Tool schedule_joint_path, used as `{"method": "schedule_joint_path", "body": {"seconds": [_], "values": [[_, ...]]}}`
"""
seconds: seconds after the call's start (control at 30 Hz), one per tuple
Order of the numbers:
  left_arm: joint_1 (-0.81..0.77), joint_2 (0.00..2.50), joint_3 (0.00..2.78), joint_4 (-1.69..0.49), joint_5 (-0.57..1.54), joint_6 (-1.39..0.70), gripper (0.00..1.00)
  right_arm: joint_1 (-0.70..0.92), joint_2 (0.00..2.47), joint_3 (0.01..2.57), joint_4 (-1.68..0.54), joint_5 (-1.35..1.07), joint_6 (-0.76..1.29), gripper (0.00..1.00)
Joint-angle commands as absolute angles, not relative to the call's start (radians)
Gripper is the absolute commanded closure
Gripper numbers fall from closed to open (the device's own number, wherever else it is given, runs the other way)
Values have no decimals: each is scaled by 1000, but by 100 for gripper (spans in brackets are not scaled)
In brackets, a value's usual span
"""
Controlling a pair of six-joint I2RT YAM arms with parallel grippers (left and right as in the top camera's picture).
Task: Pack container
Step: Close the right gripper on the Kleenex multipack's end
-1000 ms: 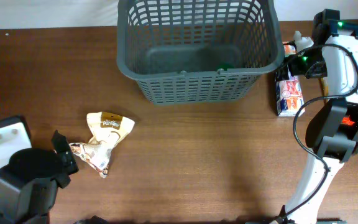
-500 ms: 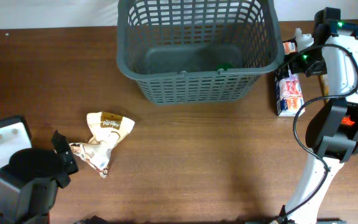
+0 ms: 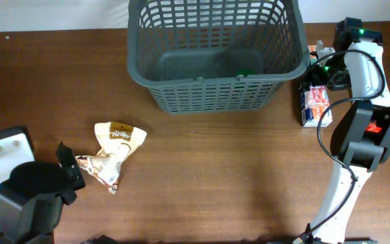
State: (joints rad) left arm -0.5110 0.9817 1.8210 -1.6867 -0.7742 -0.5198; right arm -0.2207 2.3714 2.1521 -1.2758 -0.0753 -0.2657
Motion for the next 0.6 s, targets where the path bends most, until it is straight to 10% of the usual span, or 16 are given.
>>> {"method": "schedule_joint_path", "body": {"seconds": [0.0,0.57], "values": [[-514,982,1820,-1687,-773,-522,1,-220,2397,2147,-1278,-70,-257,1],[-514,982,1820,-1687,-774,-521,1,-223,2449,2147,-1283,-66,-254,1]]}}
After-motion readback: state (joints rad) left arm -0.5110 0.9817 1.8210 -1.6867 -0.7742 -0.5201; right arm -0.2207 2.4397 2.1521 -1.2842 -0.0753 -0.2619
